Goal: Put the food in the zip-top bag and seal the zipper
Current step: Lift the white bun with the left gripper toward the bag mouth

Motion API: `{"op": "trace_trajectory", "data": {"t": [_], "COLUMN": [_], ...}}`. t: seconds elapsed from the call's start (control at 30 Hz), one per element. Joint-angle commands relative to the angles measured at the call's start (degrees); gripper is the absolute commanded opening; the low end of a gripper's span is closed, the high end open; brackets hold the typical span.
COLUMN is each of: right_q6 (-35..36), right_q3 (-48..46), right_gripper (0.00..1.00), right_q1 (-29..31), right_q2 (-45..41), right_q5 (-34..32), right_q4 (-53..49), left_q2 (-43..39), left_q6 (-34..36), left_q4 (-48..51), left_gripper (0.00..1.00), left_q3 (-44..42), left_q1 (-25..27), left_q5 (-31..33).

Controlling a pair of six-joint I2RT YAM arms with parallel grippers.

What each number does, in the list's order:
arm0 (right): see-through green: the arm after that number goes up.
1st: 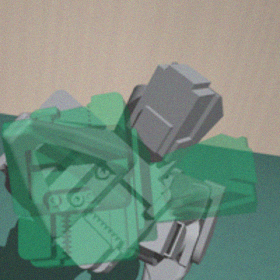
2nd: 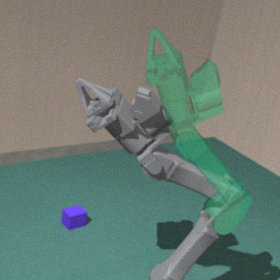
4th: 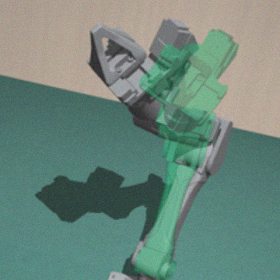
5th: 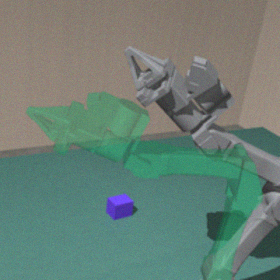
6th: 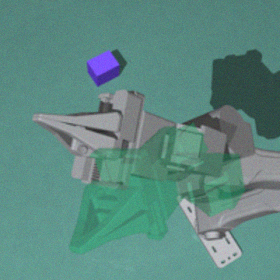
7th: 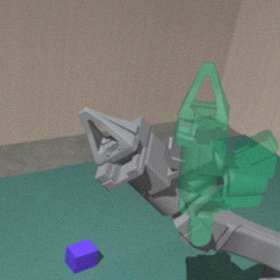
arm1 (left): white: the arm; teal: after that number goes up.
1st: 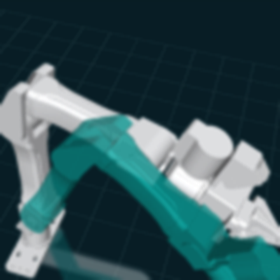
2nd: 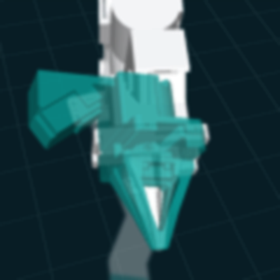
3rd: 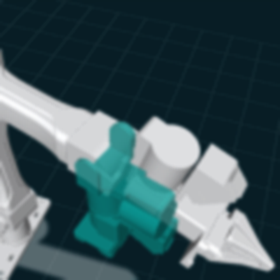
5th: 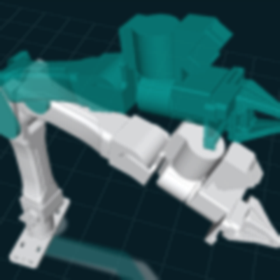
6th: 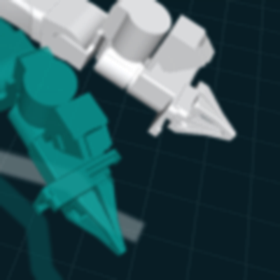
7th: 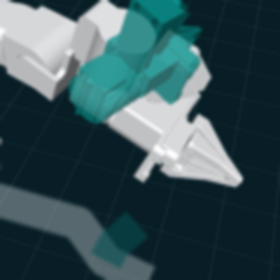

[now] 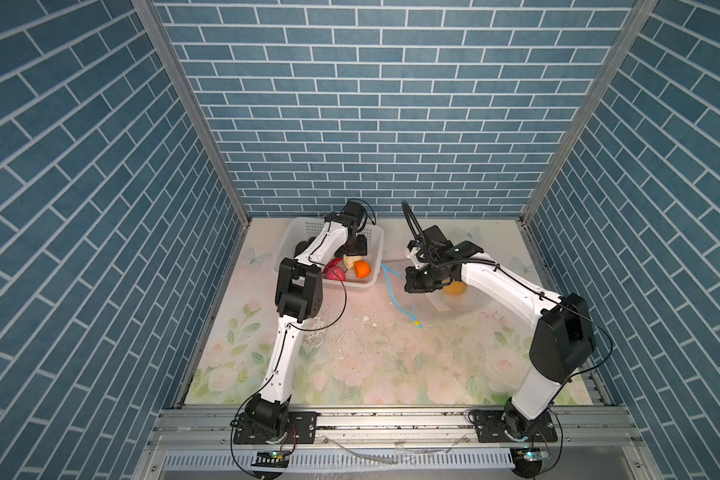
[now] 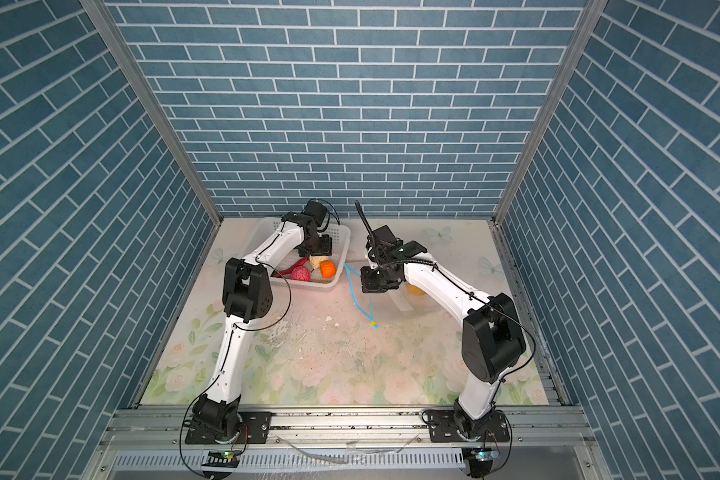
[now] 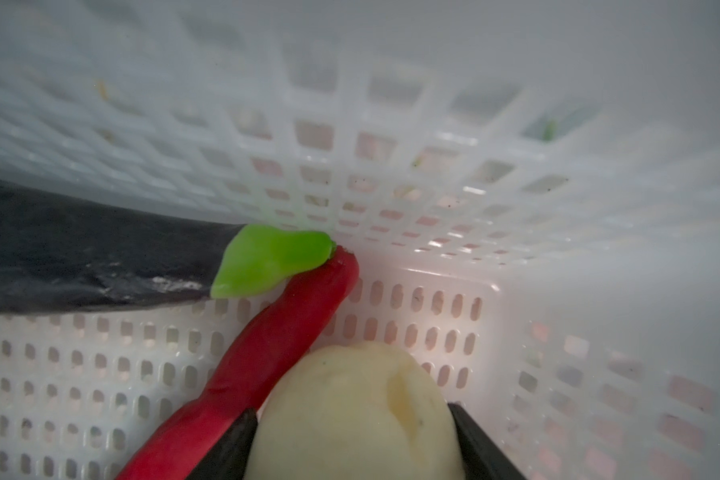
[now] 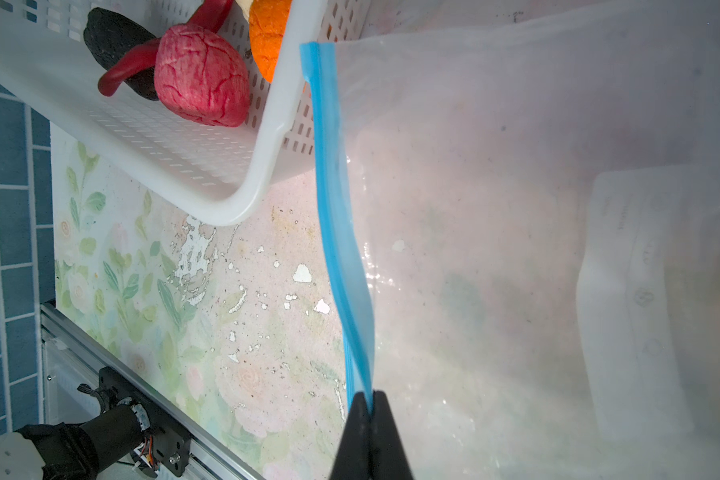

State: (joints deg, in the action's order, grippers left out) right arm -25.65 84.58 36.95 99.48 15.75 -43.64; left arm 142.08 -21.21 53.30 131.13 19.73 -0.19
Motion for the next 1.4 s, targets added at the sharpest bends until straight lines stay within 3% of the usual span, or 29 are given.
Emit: {"op": "trace_trajectory", "data": {"t": [0.0, 0.47, 0.8, 1.07, 1.37], "right_q6": [0.0, 0.4, -2.0, -5.8, -11.3], "right_q3": [2.0, 2.8, 0.7, -2.2, -5.9], "right_gripper": [0.00, 0.00, 0.00, 0.00, 0.00], "right_q1": [-0.4, -1.1, -1.2, -1.2, -1.4], "right_q2": [0.3, -2.4, -4.4, -6.5, -8.4], "right_q5": [0.2, -2.0, -2.4, -2.7, -3.9], "right_q4": [-0.3, -1.4, 1.7, 7.0, 14.9], "left_q2": [-3.0, -13.8, -27.4, -36.9, -45.5], "left_q6": [0.2, -1.5, -7.6, -15.4, -31.0], "left_q4": [2.0, -1.0, -10.7, -17.6, -28.8], "left_gripper": [0.61, 0.55, 0.49, 0.48, 0.48], "left_q3": [-0.3, -9.4, -25.5, -36.2, -48.4], "left_q1": [-0.3, -0.3, 1.4, 2.8, 5.0], "left_q5": [-0.4, -0.9, -8.7, -14.8, -20.2]}}
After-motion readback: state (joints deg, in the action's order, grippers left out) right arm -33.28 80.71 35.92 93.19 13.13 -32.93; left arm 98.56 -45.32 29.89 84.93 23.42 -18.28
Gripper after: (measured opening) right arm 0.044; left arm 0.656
